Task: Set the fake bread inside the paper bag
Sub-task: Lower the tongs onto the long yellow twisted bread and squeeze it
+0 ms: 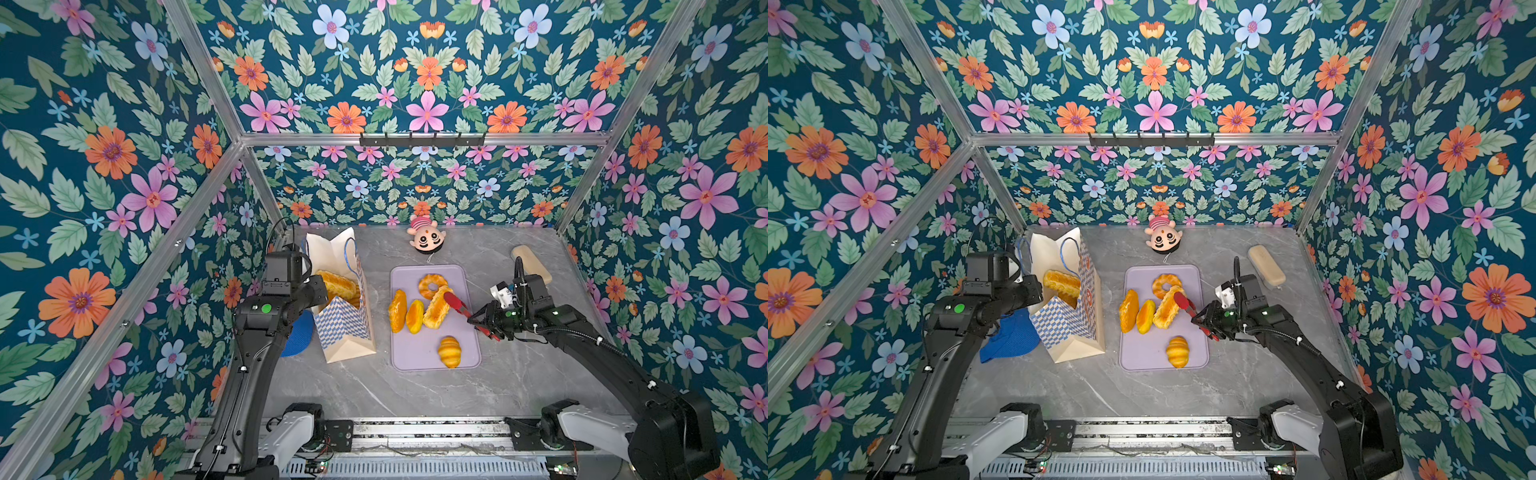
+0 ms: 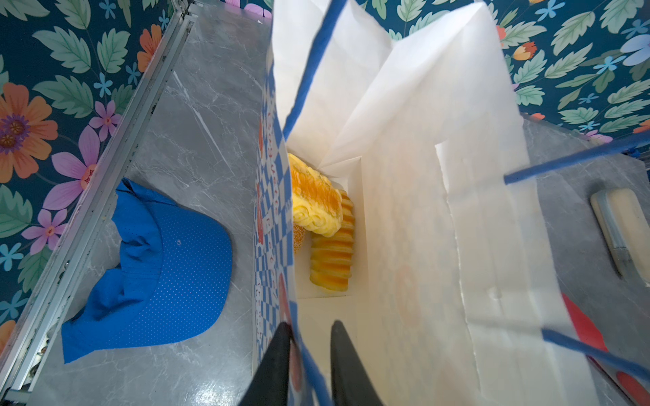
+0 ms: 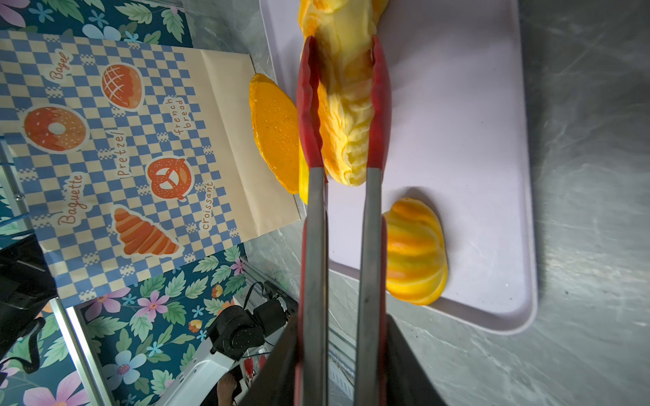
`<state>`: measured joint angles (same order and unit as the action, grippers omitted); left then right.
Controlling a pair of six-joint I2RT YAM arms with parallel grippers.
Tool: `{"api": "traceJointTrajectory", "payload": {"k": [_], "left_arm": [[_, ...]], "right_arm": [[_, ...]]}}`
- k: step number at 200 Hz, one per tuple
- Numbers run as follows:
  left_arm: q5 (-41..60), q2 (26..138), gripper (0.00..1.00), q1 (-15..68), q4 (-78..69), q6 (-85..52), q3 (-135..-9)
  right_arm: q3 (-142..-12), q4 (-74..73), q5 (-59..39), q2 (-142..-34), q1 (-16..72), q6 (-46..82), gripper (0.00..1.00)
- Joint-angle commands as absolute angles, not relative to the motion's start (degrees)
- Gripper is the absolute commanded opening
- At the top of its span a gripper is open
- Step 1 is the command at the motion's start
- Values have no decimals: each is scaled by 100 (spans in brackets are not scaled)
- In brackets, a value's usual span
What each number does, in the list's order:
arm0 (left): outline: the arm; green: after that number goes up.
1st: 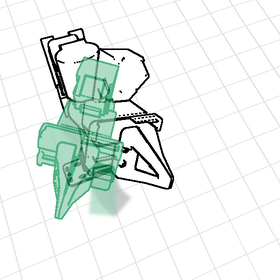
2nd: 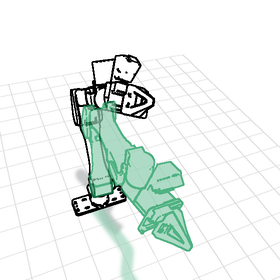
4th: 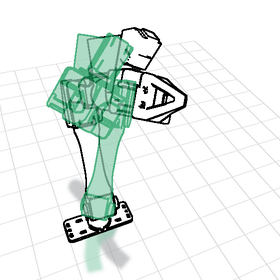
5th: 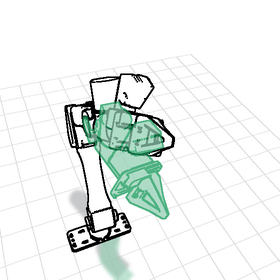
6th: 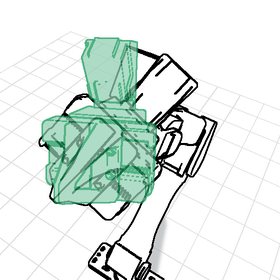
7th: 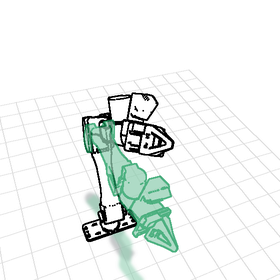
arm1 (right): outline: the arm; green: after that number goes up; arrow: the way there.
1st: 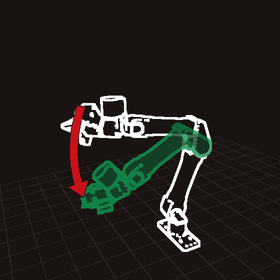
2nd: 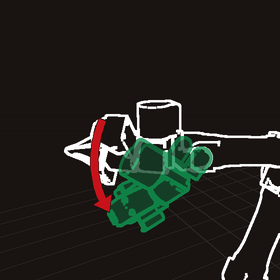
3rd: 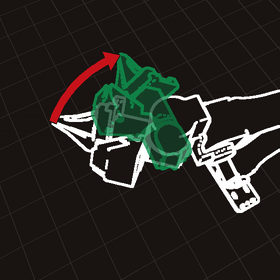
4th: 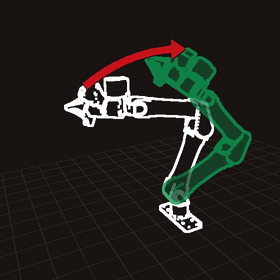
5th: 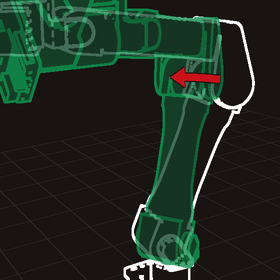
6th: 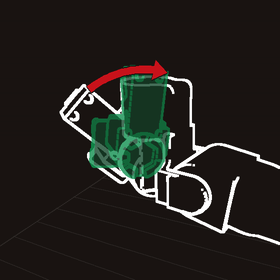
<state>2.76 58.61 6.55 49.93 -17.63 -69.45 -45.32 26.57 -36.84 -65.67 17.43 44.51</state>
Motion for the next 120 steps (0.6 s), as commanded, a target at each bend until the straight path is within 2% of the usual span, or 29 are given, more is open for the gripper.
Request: {"api": "traceJointTrajectory", "payload": {"k": [1, 120], "left_arm": [[220, 5862, 24, 650, 4992, -1749, -6988], [202, 5885, 24, 650, 5028, -1739, -7089]], "right_arm": [[-4636, 2793, -3640, -6460, 1732, 4318, 33], [-5388, 3615, -3489, -6058, 1713, 4047, 29]]}}
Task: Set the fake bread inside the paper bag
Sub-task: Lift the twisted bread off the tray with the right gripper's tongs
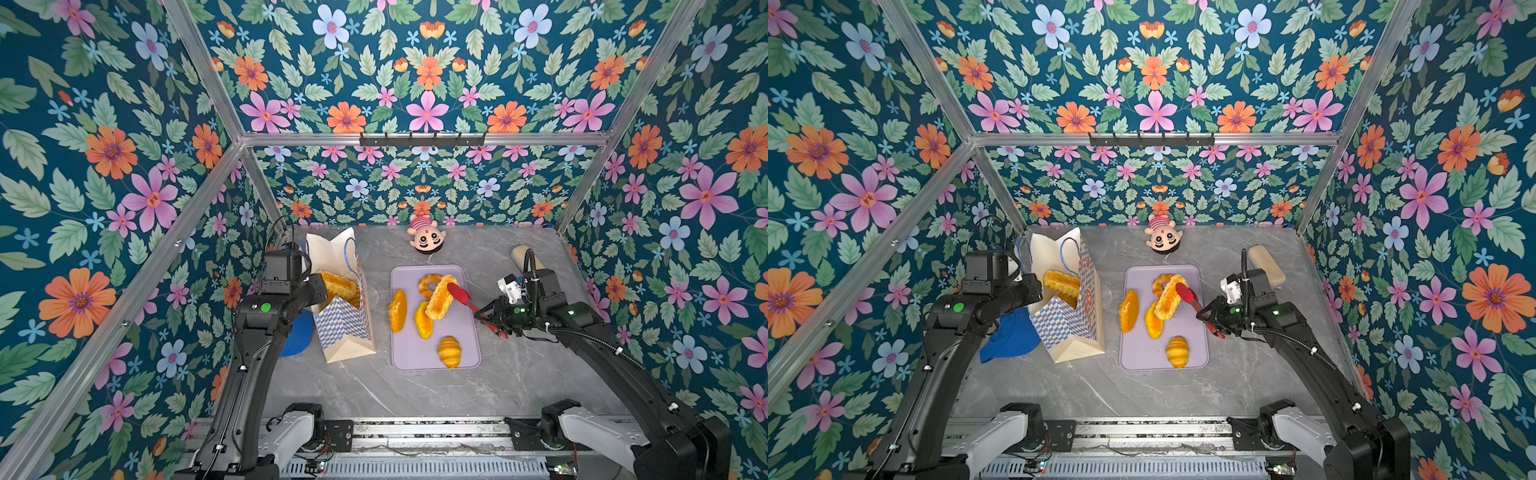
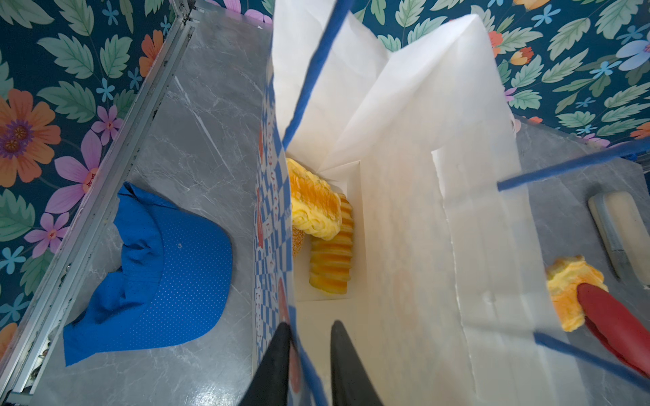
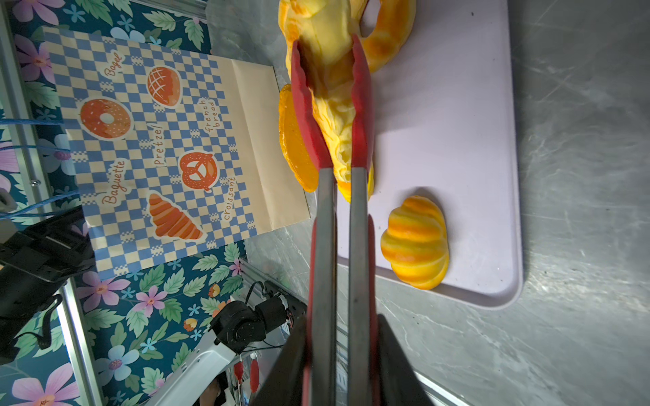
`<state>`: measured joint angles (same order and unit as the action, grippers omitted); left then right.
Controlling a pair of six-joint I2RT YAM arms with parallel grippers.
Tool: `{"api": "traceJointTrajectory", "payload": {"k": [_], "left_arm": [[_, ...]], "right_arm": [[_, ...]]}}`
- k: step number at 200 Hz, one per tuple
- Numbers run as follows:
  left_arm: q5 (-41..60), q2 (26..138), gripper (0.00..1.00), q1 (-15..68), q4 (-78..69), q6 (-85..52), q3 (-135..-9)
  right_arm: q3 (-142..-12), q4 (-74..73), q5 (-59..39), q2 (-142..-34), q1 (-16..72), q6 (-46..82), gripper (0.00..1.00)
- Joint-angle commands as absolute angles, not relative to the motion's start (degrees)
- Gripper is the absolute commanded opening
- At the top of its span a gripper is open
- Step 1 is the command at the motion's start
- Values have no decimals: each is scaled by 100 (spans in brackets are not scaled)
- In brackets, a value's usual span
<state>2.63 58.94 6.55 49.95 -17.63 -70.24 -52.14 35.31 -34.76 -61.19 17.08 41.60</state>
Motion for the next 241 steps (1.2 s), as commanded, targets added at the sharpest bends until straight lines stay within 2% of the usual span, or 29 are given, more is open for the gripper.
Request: {"api": "traceJointTrajectory", "payload": {"k": [1, 147, 241], "left_arm": [[198, 5883, 24, 650, 5027, -1740, -7087], [-34, 5783, 26, 650, 5273, -1695, -7216], [-18, 5693, 15, 650, 5317, -1703, -7114]], "right_arm": [[-5401, 3618, -3489, -6057, 1709, 4045, 29], [-7321, 3405, -4132, -6525, 1727, 4170, 28], [-8942, 3085, -4113, -7504, 2081, 4269, 27]]}}
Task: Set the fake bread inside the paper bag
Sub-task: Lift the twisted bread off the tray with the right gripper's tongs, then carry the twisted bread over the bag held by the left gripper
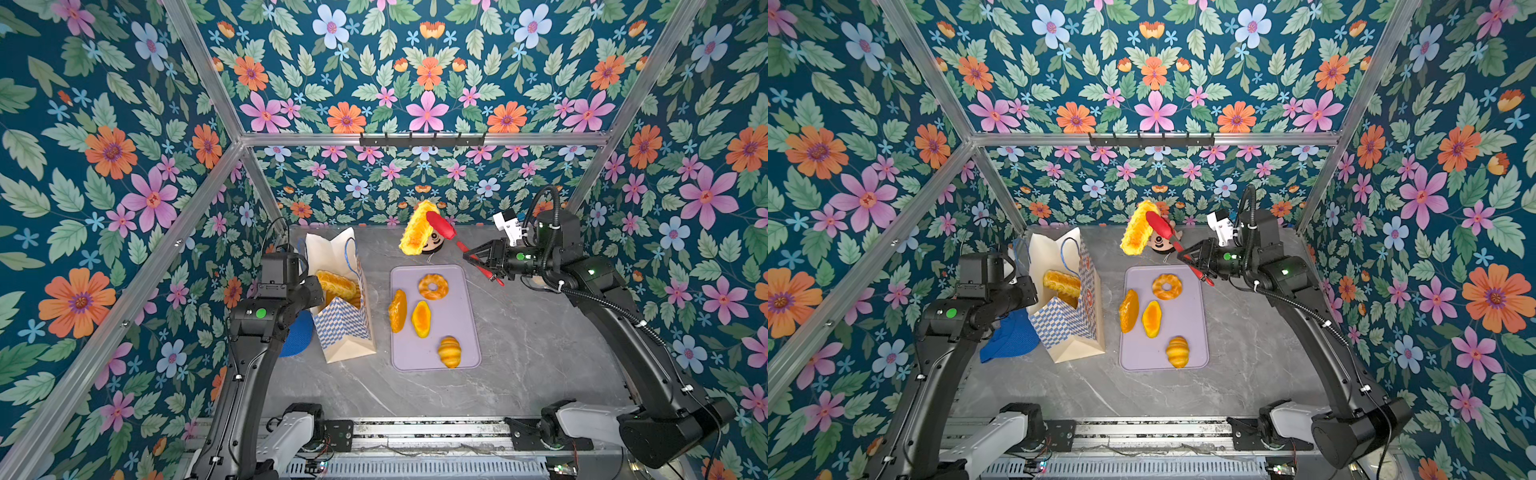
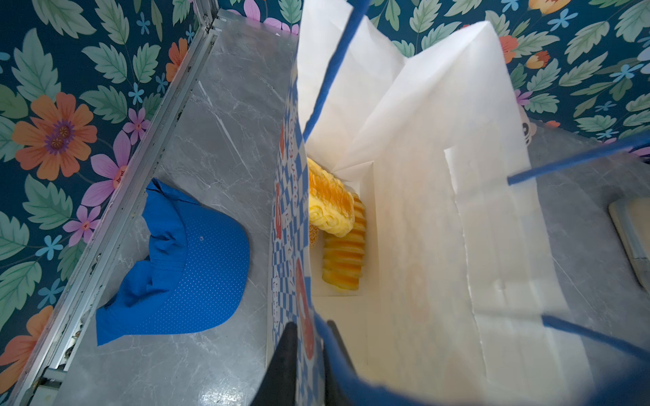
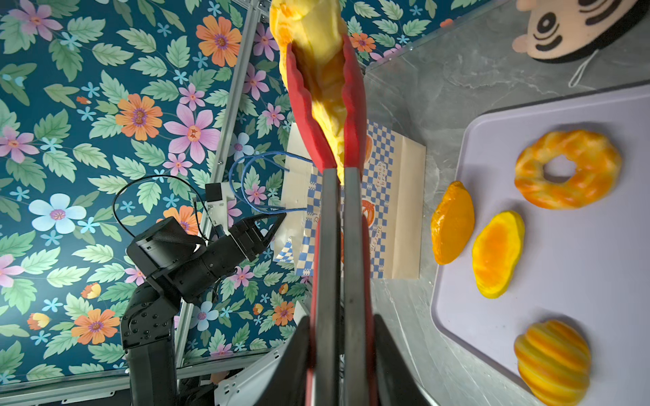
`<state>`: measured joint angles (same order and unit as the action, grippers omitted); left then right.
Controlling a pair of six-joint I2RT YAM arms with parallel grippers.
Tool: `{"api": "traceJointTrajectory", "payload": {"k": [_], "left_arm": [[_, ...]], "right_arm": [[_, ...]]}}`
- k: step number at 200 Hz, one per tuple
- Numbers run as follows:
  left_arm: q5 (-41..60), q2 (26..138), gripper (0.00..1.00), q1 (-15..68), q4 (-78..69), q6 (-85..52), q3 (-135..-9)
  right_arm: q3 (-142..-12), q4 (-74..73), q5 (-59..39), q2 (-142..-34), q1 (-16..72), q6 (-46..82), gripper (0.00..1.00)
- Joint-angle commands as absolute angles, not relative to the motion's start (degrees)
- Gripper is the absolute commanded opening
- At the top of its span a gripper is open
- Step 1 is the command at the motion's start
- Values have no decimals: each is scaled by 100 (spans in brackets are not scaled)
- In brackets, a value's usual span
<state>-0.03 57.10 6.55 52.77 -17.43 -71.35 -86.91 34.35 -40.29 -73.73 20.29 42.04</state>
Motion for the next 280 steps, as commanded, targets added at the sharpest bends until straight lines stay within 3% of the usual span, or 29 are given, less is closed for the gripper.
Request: {"api": "traceJointTrajectory", "payload": {"k": [1, 147, 243, 280], "left_arm": [[-18, 5694, 15, 650, 5313, -1699, -7112], [70, 5624, 14, 650, 5245, -1772, -6939], [45, 5572, 14, 646, 5239, -1772, -6869], [35, 5550, 14, 650, 5236, -1769, -6847]], "right_arm": [[-8958, 3081, -4109, -7514, 2086, 4270, 27], [-11483, 2672, -4131, -9719, 2963, 4395, 26], [-14461, 4196, -4211, -11900, 3657, 3811, 25], [-14619, 4565, -4182, -12111, 3727, 3518, 25]]}}
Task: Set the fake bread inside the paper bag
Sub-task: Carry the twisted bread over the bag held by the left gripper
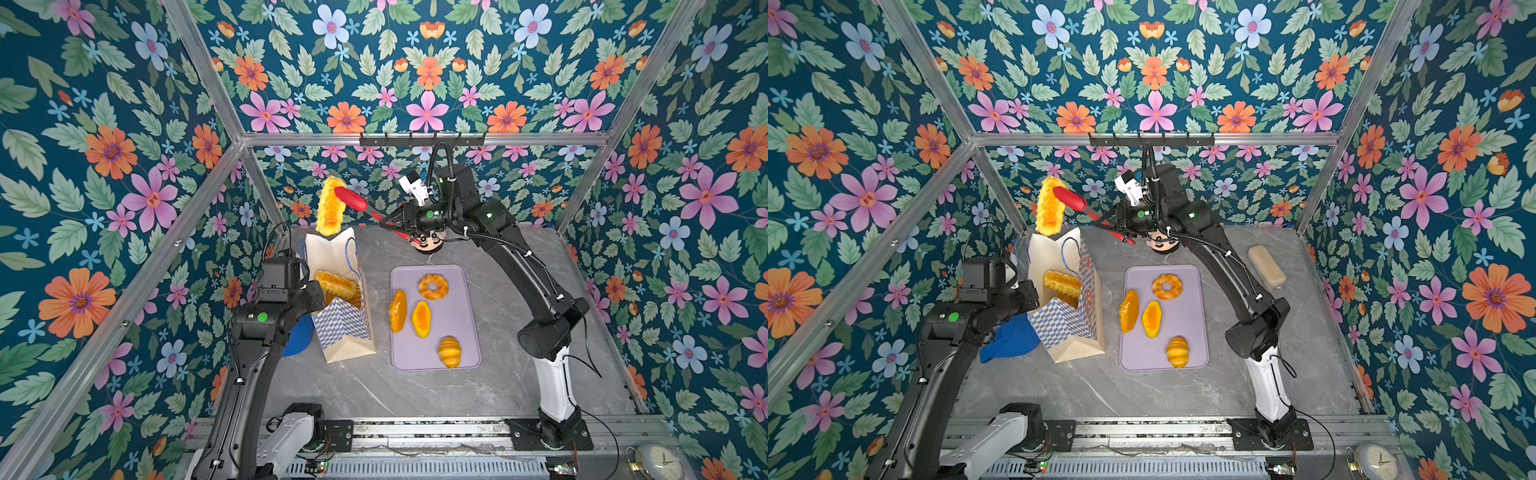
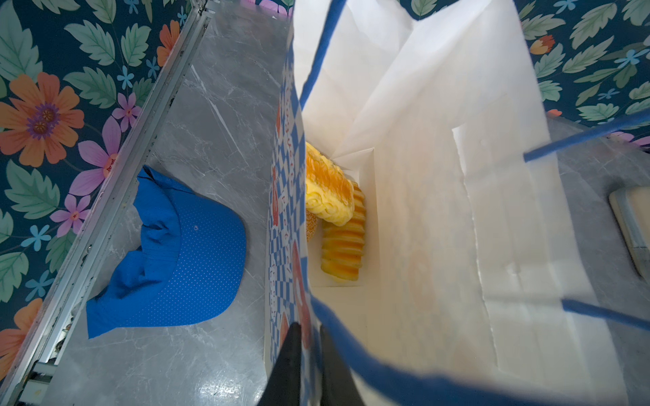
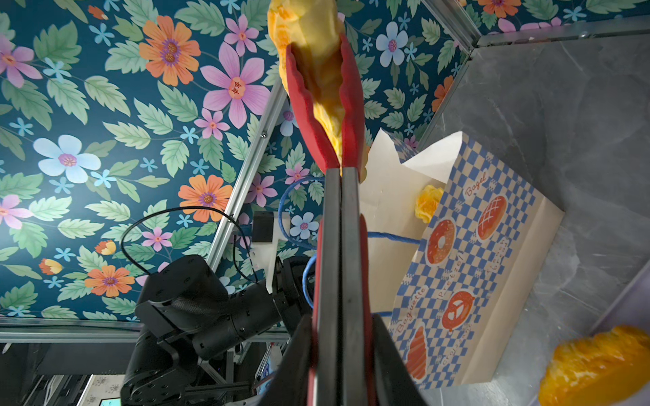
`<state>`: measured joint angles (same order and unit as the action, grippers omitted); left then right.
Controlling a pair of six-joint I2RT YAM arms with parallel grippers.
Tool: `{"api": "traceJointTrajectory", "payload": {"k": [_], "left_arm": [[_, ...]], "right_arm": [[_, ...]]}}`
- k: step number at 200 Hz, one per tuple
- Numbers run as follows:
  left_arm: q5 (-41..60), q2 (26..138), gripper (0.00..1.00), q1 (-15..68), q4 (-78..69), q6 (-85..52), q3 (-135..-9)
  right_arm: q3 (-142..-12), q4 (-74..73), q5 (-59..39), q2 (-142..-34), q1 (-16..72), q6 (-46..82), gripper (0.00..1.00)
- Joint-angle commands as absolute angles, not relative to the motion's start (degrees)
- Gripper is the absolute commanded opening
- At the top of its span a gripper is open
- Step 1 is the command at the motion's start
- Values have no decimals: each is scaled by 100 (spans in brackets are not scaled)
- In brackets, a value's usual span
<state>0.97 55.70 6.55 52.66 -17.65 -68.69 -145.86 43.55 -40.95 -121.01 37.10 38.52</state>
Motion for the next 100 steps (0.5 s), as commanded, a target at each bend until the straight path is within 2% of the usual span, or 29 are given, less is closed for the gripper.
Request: {"api": "traceJointTrajectory", "payload": {"k": [1, 100], "left_arm": [[35, 5552, 14, 650, 5233, -1768, -6847], [27, 5559, 14, 648, 5255, -1766, -6873]], "right_arm": [[-14613, 4576, -4183, -12111, 3731, 3508, 25], [-14081, 4957, -4218, -11928, 3792, 2837, 24]]}}
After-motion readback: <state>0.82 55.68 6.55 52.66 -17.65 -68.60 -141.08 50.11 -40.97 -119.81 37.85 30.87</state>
